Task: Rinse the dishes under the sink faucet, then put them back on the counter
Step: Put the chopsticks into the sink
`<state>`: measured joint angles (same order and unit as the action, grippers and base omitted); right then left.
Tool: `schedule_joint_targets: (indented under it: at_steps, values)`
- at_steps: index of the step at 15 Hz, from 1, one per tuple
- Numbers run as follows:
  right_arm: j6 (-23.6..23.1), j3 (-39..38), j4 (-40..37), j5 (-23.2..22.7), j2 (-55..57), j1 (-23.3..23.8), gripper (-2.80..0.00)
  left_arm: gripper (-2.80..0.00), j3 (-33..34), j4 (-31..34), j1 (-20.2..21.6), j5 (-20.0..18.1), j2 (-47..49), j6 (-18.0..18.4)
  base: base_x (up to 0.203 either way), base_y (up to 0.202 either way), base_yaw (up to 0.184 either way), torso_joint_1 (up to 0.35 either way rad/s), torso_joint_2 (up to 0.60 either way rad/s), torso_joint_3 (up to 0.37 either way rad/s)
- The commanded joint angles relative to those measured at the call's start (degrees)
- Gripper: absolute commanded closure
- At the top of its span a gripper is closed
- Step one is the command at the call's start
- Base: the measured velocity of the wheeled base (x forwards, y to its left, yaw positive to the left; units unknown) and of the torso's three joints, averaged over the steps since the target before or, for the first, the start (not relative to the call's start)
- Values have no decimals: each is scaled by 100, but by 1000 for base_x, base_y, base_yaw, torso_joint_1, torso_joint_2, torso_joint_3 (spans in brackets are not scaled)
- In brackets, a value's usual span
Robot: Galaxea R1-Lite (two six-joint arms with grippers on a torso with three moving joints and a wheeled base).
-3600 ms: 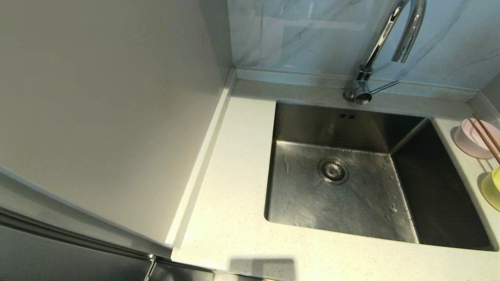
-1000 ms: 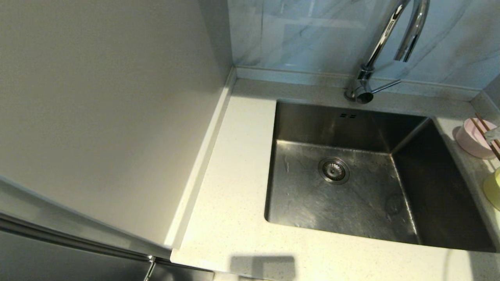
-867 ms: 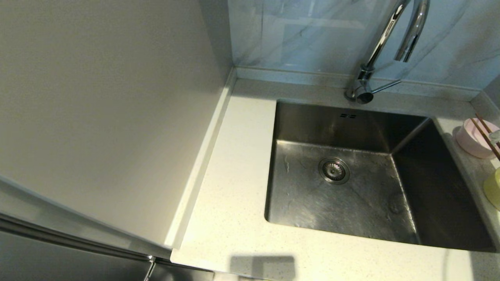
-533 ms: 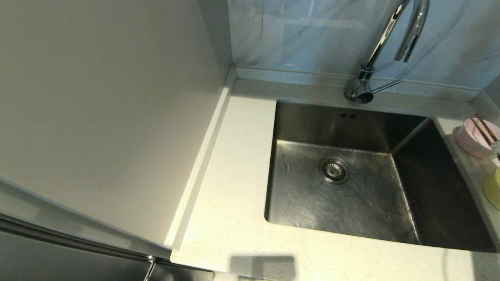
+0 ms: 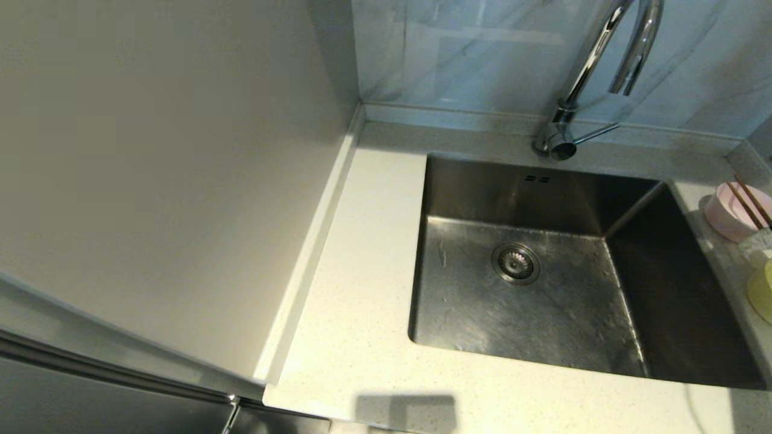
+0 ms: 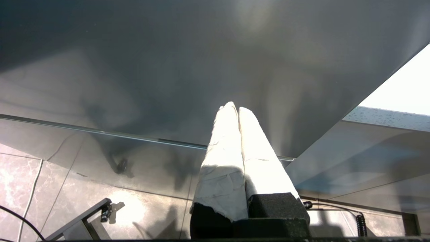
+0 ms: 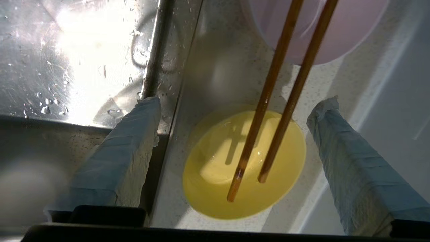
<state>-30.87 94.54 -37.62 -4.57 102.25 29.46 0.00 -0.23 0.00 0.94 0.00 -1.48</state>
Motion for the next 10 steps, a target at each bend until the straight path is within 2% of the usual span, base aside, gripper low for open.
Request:
schedule_joint_targets:
  at_steps: [1,5,10]
  values:
    - [-12,94,13,13,317,6,-280,0,0,-3,0,3,-18,-2,0,0,0,0,0,0]
    - [-38,175,512,210,529,-2,-280,0,0,-3,0,3,-18,-2,0,0,0,0,0,0]
    - [-42,390,519,396,656,24,-280,0,0,-3,0,3,-18,-2,0,0,0,0,0,0]
